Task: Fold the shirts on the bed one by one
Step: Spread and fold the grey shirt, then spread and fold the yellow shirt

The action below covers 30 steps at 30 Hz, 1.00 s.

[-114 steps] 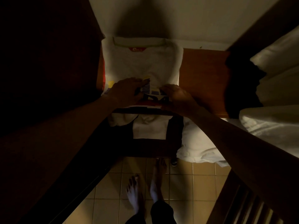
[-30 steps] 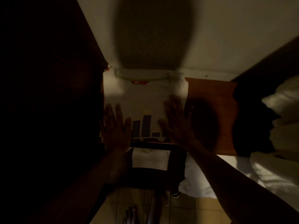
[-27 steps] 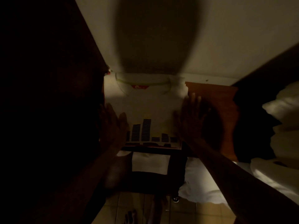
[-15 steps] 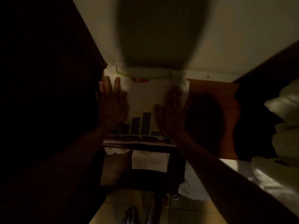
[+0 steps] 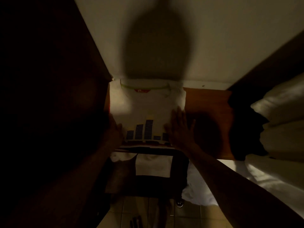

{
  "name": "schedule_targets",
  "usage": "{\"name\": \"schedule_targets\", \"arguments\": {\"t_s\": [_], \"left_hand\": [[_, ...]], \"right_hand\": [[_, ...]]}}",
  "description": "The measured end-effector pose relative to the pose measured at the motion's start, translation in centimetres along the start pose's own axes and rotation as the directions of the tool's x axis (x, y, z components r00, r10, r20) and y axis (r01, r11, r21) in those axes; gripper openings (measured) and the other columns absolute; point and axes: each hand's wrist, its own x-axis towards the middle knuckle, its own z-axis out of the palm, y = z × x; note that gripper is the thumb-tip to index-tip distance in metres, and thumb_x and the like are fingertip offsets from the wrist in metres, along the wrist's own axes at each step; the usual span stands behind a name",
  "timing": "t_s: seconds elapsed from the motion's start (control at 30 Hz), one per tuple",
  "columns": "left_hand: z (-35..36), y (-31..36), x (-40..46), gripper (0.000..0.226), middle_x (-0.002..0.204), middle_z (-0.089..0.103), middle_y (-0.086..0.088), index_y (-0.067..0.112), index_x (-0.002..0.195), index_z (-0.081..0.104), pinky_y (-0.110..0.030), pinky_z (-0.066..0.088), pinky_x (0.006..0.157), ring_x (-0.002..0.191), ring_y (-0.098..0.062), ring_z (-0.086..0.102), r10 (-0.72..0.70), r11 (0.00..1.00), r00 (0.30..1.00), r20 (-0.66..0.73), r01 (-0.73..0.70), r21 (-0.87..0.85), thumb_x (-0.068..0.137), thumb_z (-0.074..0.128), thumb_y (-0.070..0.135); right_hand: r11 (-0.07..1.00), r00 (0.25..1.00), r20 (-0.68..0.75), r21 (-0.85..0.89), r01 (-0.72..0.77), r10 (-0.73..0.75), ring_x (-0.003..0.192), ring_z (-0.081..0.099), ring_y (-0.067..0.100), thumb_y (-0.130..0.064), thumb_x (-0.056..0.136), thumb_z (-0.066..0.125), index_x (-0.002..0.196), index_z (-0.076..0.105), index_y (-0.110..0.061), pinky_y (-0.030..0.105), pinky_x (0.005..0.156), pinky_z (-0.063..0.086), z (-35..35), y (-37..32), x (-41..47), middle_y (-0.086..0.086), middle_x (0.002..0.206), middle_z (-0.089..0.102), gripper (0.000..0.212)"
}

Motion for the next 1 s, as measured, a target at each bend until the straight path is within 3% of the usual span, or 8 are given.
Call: {"name": "schedule_targets", "arguments": {"t_s": [0.07,0.13,0.23,0.3,0.37,0.47,0.57,1.0], "left_hand": [[-1.7,0.3,-0.9,0.046,0.139,0.051,-0.024,0.002,0.144,0.045,-0.045,0.047,0.098,0.124,-0.041,0.053,-0.093,0.994,0.995,0.032,0.095,-0.056,0.103,0.049,0.024],[-3.5,1.3,-2.3,0.042,0.130,0.057,-0.023,-0.001,0.131,0.055,-0.042,0.049,0.094,0.118,-0.039,0.057,-0.166,0.986,0.985,-0.040,0.165,-0.032,0.103,0.048,0.030],[-7.0,3.0,-5.4,0.050,0.117,0.064,-0.020,0.005,0.112,0.068,-0.038,0.046,0.084,0.108,-0.038,0.062,-0.149,0.989,0.981,-0.122,0.150,0.001,0.097,0.050,0.050],[-9.6,4.2,-7.5,0.045,0.106,0.067,-0.015,0.010,0.106,0.071,-0.035,0.043,0.078,0.101,-0.035,0.063,-0.086,0.996,0.987,-0.132,0.090,0.026,0.090,0.058,0.051],[-12.9,5.7,-9.8,0.036,0.101,0.065,-0.012,0.011,0.115,0.067,-0.036,0.045,0.080,0.097,-0.033,0.062,-0.043,0.999,0.989,-0.143,0.045,0.014,0.092,0.060,0.037],[-18.3,7.7,-13.8,0.037,0.123,0.061,-0.017,0.008,0.125,0.061,-0.043,0.050,0.095,0.113,-0.037,0.059,0.072,0.997,0.990,-0.120,-0.073,-0.005,0.094,0.060,0.029],[-24.2,10.3,-19.1,0.038,0.127,0.061,-0.018,0.005,0.124,0.063,-0.044,0.050,0.098,0.117,-0.037,0.058,0.154,0.988,0.973,-0.175,-0.156,0.000,0.095,0.058,0.029],[-47.5,15.7,-50.4,0.017,0.102,0.073,-0.002,0.015,0.104,0.075,-0.026,0.057,0.077,0.090,-0.016,0.070,0.505,0.861,0.849,-0.153,-0.509,0.019,0.094,0.063,0.021]], "right_hand": [[0.997,0.997,0.053,-0.053,-0.060,0.063,0.150,-0.019,0.024,-0.057,0.102,0.025,0.157,-0.008,-0.022,0.063,0.116,-0.010,-1.8,-0.5,-0.6,0.003,0.164,-0.021,0.073],[0.988,0.987,0.047,-0.006,-0.152,0.152,0.152,-0.008,0.028,-0.052,0.102,0.031,0.154,0.018,-0.016,0.062,0.116,-0.001,-4.4,-1.3,-1.6,0.009,0.165,-0.004,0.064],[0.982,0.984,0.049,0.069,-0.173,0.170,0.139,0.030,0.033,-0.042,0.102,0.042,0.137,0.048,-0.015,0.051,0.113,0.029,-9.2,-2.4,-3.9,0.013,0.151,0.032,0.045],[0.987,0.993,0.057,0.125,-0.105,0.099,0.123,0.050,0.032,-0.031,0.102,0.045,0.127,0.058,-0.006,0.037,0.099,0.044,-12.7,-3.2,-5.8,0.016,0.139,0.049,0.037],[0.977,0.996,0.064,0.199,-0.070,0.059,0.122,0.053,0.032,-0.023,0.104,0.045,0.130,0.056,-0.001,0.030,0.092,0.044,-16.4,-4.2,-8.1,0.018,0.138,0.052,0.036],[0.968,0.999,-0.008,0.246,-0.046,0.049,0.125,0.053,0.027,-0.026,0.100,0.053,0.135,0.057,-0.009,0.033,0.103,0.043,-22.6,-6.3,-12.4,0.011,0.138,0.055,0.039],[0.981,0.996,-0.079,0.192,-0.022,0.038,0.120,0.058,0.022,-0.032,0.099,0.054,0.130,0.061,-0.015,0.023,0.094,0.042,-28.8,-9.1,-17.0,0.008,0.136,0.058,0.036],[0.973,0.971,-0.226,0.195,0.120,-0.074,0.112,0.061,0.023,-0.029,0.090,0.066,0.113,0.069,-0.017,0.029,0.098,0.048,-53.9,-18.3,-40.3,0.006,0.122,0.065,0.026]]}}
